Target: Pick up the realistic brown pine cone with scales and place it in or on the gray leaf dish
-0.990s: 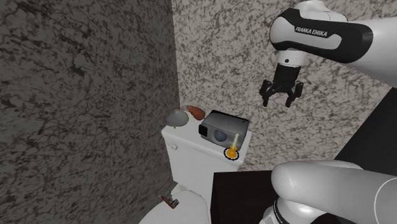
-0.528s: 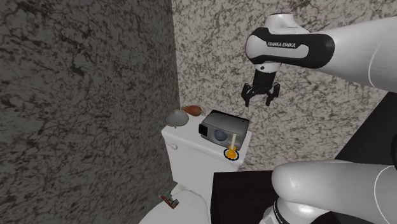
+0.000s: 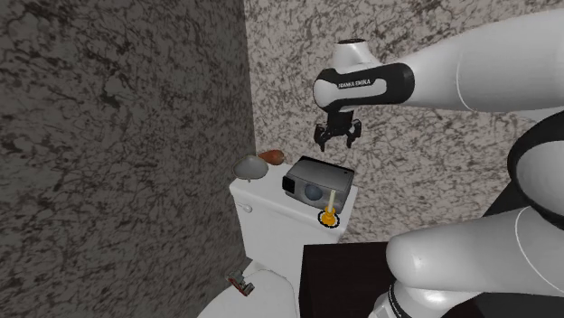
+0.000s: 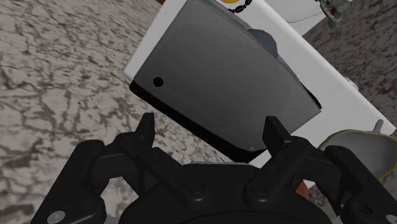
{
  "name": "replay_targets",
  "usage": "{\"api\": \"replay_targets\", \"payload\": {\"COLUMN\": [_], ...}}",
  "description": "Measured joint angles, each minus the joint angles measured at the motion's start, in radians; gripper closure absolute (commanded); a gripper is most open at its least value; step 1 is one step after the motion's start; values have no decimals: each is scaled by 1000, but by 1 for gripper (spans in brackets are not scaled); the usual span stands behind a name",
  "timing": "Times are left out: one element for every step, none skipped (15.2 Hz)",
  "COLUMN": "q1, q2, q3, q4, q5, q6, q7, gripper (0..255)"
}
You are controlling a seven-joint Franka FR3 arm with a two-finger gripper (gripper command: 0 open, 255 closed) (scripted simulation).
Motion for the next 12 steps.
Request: {"api": "replay_targets", "payload": {"q1": [-3, -3, -6, -8, -13, -19, -23, -27, -33, -38, -40, -41], "q2": [31, 54, 85, 111, 147, 185, 216, 241, 285, 326, 362, 398], "q3": [18, 37, 56, 77, 98, 118, 139, 155, 178, 196, 213, 227], "q4": [16, 22, 35, 44, 64, 82, 96, 107, 133, 158, 184, 204], "q5": [-14, -27, -45, -64, -88, -116, -145, -173, -213, -256, -298, -343], "q6": [29, 59, 90, 118, 146, 175, 200, 222, 245, 264, 275, 291], "q7": [15, 34, 53, 75, 99, 125, 152, 176, 212, 246, 281, 317], "gripper": [0, 0, 0, 0, 0, 0, 0, 0, 0, 0, 0, 0]}}
